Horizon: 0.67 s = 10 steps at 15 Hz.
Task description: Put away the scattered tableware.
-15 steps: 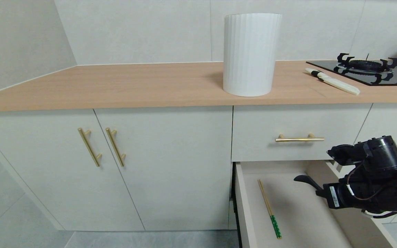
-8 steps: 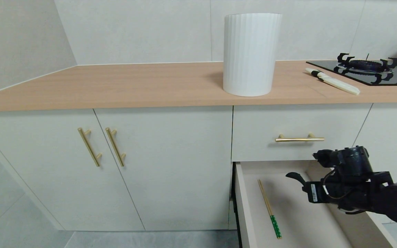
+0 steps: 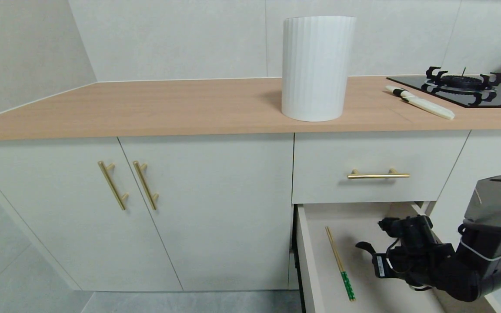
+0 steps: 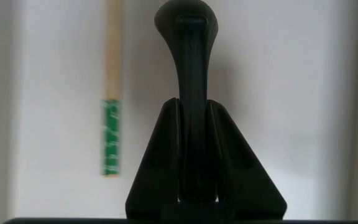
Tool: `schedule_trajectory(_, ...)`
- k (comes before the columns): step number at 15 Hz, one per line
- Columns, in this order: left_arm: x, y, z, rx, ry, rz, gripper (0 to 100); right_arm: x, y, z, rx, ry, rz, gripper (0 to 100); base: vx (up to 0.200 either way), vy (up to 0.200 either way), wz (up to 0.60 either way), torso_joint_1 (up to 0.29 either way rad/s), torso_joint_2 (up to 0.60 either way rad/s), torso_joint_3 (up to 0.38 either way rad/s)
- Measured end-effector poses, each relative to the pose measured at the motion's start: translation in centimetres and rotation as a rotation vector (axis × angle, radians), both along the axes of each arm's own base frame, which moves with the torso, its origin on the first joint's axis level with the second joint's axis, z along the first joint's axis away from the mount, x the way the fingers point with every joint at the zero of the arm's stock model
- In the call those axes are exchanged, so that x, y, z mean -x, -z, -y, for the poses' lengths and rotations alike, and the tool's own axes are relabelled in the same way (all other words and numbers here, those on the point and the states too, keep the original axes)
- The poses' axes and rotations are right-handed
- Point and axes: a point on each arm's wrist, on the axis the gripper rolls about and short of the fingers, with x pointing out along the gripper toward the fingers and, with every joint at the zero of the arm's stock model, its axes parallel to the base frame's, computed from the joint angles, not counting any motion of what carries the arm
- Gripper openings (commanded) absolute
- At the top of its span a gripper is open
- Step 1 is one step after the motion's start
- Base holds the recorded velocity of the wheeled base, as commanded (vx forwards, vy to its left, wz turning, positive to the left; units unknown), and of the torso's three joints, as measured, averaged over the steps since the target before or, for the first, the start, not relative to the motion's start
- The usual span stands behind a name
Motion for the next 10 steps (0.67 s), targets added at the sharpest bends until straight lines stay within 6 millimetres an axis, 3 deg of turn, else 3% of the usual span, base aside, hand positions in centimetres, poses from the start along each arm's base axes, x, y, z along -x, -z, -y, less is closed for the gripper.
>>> schedule_trajectory(5,0.0,0.0,0.0,-0.001,0.0,0.0,100,0.1,2.4,0.0,0.027,0.008,-0.047,0,0.0,0.0,0.0,0.0,0.0,0.0)
schedule_trajectory(10,0.0,0.0,0.0,0.0,0.0,0.0,100,0.0,3.0,0.0,0.04,0.013,-0.057,0,0.0,0.0,0.0,0.0,0.0,0.0)
